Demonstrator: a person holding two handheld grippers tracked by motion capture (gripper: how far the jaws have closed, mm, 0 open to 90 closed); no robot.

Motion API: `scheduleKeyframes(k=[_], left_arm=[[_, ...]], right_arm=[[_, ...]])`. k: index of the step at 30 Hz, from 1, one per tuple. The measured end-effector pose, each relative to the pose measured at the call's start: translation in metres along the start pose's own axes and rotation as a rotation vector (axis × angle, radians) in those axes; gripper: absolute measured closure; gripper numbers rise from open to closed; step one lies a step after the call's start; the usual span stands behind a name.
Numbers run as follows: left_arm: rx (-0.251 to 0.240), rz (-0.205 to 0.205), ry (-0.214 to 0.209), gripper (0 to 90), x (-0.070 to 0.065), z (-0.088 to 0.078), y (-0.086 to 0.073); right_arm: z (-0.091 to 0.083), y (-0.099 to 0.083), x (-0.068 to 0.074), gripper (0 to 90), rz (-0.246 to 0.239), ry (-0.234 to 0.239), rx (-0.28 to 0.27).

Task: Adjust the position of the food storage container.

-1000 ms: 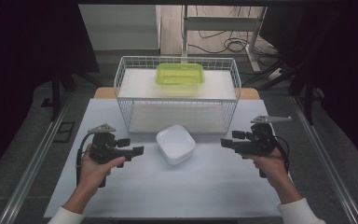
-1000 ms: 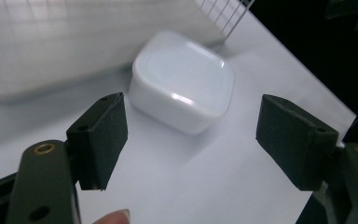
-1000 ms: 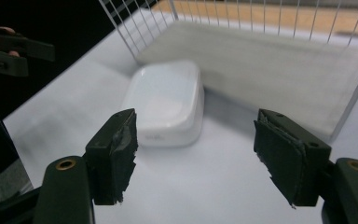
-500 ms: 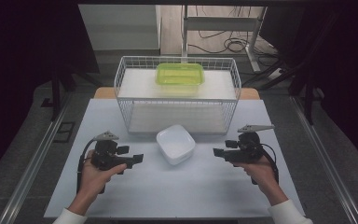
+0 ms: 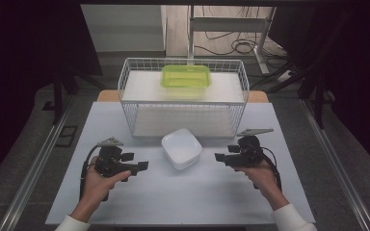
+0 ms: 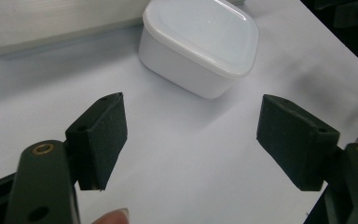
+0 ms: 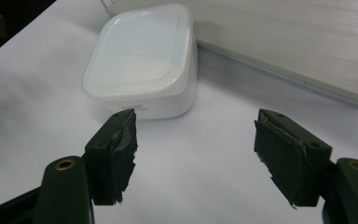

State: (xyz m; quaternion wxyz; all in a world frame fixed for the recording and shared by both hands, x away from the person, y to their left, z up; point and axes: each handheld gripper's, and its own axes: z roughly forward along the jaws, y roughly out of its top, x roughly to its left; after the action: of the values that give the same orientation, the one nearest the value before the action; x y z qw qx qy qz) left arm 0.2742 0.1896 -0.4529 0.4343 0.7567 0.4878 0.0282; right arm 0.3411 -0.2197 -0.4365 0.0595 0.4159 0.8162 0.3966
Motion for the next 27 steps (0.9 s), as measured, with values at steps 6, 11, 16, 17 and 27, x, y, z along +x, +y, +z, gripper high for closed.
scheduleKeyframes(k=[6,11,16,17,27], left_arm=[[0.005,0.003,-0.012,24.0,-0.001,0.0,0.0],[0.01,0.004,-0.013,24.0,-0.001,0.002,0.0],[0.025,-0.001,-0.014,24.0,0.002,0.005,-0.003],[0.029,-0.002,-0.014,24.0,0.002,0.007,-0.003],[0.064,-0.002,-0.035,24.3,0.003,0.013,-0.005]], right_arm=[[0.011,0.007,0.001,33.7,0.013,0.001,0.016],[0.027,0.022,-0.001,40.7,0.002,0.01,0.026],[0.043,0.041,0.0,49.0,-0.045,-0.004,0.051],[0.046,0.043,0.0,51.0,-0.051,-0.005,0.054],[0.082,0.071,-0.007,85.8,-0.111,-0.071,0.103]])
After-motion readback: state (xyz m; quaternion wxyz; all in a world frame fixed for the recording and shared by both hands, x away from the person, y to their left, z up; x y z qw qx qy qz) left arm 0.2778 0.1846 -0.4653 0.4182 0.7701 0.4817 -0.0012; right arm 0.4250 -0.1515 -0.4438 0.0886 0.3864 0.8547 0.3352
